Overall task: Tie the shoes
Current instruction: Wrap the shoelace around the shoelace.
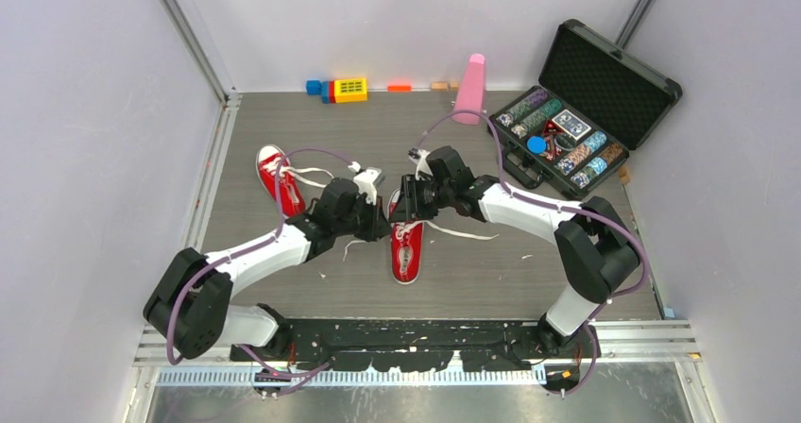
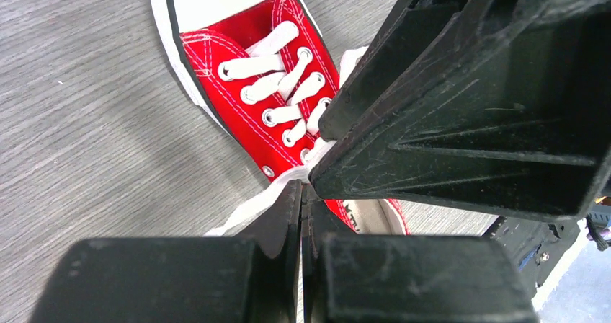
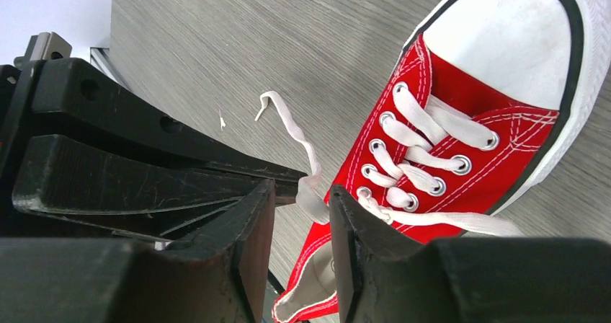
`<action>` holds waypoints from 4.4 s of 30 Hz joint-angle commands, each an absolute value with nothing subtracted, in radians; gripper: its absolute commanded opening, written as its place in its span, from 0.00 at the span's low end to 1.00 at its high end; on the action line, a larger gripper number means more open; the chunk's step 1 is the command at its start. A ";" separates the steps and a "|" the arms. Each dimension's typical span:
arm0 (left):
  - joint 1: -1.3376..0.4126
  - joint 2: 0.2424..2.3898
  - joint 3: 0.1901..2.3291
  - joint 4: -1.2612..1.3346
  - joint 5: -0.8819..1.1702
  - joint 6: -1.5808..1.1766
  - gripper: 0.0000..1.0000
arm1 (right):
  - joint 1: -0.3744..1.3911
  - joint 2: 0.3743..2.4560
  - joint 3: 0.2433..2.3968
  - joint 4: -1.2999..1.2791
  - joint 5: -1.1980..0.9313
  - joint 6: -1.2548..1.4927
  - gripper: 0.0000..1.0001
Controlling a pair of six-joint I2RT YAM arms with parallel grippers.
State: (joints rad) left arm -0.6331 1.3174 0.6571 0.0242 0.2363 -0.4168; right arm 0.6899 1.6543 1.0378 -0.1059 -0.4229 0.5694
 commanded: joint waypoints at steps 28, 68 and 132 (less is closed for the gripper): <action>-0.679 1.179 0.540 0.191 0.134 -0.482 0.84 | 0.693 1.615 1.075 -0.107 -0.389 0.601 0.05; -0.684 1.419 0.735 0.096 0.250 -0.169 0.35 | 0.693 1.638 1.109 -0.134 -0.361 0.614 0.04; -0.545 1.466 0.787 0.168 0.560 0.062 0.93 | 0.693 1.635 1.175 -0.248 -0.411 0.543 0.00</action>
